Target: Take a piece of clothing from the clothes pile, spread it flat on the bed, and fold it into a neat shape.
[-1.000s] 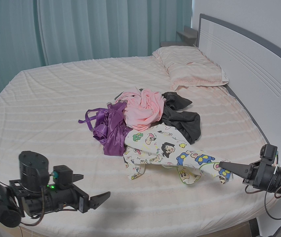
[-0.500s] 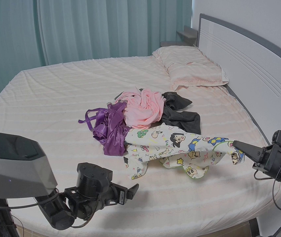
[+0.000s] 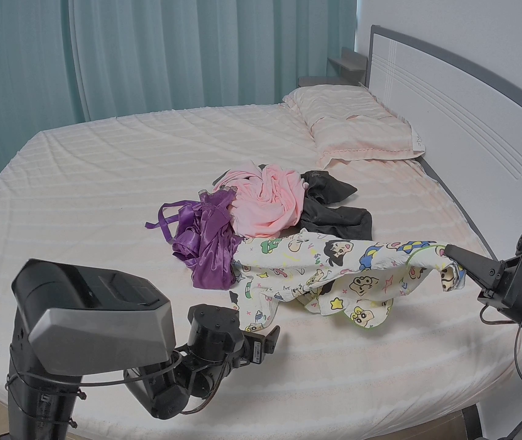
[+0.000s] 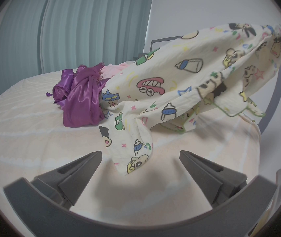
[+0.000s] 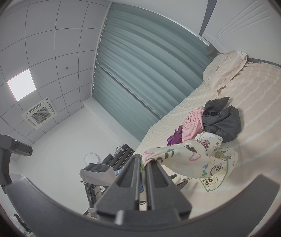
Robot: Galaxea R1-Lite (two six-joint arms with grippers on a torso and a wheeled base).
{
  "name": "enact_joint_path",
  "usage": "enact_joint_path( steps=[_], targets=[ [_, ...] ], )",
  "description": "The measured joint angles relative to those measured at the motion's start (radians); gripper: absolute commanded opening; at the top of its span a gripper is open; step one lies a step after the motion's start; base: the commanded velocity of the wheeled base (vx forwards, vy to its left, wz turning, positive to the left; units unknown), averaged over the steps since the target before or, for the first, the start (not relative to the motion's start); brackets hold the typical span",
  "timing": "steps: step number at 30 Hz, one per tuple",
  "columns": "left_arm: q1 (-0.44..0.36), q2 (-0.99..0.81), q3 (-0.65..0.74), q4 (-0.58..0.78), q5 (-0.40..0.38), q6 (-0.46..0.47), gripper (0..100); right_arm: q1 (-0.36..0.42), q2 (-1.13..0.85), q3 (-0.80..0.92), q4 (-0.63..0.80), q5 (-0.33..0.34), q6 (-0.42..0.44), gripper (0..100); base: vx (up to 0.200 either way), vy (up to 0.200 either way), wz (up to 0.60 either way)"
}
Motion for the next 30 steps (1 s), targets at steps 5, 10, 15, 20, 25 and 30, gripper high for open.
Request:
enact_joint_path(
  steps=[5,10,15,20,25,30],
  targets=[
    [0.009,0.072,-0.093,-0.001,0.017,-0.001,100,0.002,-0.006,0.003,0.001,0.004,0.0,0,0.0,0.0,0.0],
    [0.022,0.146,-0.182,-0.035,0.014,-0.007,100,0.006,-0.009,0.007,0.001,0.008,0.0,0,0.0,0.0,0.0],
    [0.042,0.211,-0.262,-0.049,0.02,-0.013,100,0.007,-0.007,0.009,0.003,0.011,0.0,0,0.0,0.0,0.0],
    [0.056,0.252,-0.314,-0.053,0.024,-0.052,0,0.007,-0.003,0.011,0.004,0.011,0.001,0,0.0,0.0,0.0],
    [0.057,0.261,-0.312,-0.061,0.024,-0.073,0,0.007,0.002,0.012,0.005,0.012,0.001,0,0.0,0.0,0.0],
    [0.06,0.244,-0.263,-0.106,0.024,-0.089,0,0.005,0.007,0.012,0.005,0.012,0.002,0,0.0,0.0,0.0]
  ],
)
